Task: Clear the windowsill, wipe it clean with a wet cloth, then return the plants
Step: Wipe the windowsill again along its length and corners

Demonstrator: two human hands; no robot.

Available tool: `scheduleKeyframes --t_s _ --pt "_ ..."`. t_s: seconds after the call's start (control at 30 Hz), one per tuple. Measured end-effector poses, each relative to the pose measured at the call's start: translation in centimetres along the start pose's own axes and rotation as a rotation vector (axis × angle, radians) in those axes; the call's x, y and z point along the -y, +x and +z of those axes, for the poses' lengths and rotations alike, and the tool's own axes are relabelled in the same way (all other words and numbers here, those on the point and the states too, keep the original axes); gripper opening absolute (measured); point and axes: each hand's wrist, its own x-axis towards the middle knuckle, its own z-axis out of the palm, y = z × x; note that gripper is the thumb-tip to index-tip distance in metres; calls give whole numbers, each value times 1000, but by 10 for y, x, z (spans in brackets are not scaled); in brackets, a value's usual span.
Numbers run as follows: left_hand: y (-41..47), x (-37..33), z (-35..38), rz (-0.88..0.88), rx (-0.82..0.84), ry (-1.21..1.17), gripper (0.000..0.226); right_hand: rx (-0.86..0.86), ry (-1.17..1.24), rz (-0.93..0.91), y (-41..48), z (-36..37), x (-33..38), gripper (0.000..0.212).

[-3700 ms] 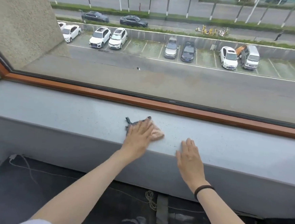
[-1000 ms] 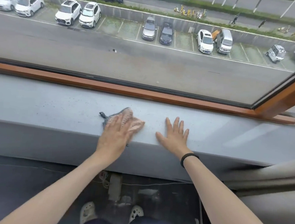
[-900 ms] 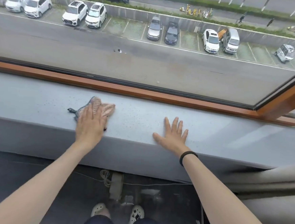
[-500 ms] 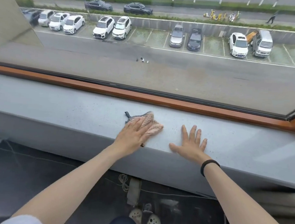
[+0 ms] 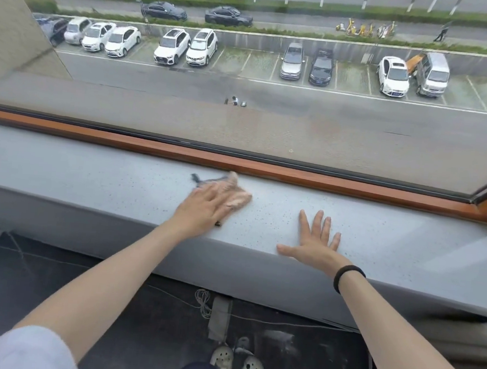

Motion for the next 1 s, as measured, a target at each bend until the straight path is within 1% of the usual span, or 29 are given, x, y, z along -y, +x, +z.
scheduleKeyframes --t_s 0.03,0.1,0.13,0.17,0.23,0.33,0.4,0.5,0.6,0.67,0.7,0.73,0.8,0.87,0.93,0.97,1.0 --pt "-2 20 -3 -96 -34 0 50 4 -2 -1 1 0 1 105" --pt "3 48 -10 -435 -64 -69 54 -1 -9 2 5 0 2 105" --pt "12 49 -12 -560 -55 -109 56 -7 -19 10 8 0 2 105" --pt "22 40 -11 -620 -56 -142 57 -5 -31 18 10 0 3 106" --pt "41 7 -5 -605 -66 -167 58 8 -40 27 12 -1 4 107" --pt "59 -43 9 -504 -65 -181 56 26 -23 35 14 -3 1 108" --pt "69 -79 17 -391 -39 -169 54 17 -14 44 17 -5 -7 109" --pt "69 -125 19 -173 39 -113 54 -24 5 52 17 -3 -8 111" --pt "42 -131 22 37 90 -57 54 -60 -6 71 17 -1 -8 112" --pt "7 -104 27 101 62 -15 54 -51 -25 76 19 0 -8 112" --pt "-10 -83 28 86 29 11 54 -46 -32 77 20 0 -10 111" --pt "-26 -57 29 28 -9 29 55 -40 -42 75 22 0 -10 111" --pt "-55 -5 26 -181 -93 -2 57 -43 -45 78 23 0 -11 111" --pt "-68 29 22 -407 -159 -79 57 -51 -26 82 24 0 -11 111" --pt "-62 25 24 -550 -179 -121 56 -56 5 84 23 1 -12 110" --pt "-58 9 27 -577 -185 -117 55 -67 23 91 22 3 -11 108" --pt "-53 -13 31 -555 -186 -101 54 -107 44 107 22 5 -10 105"
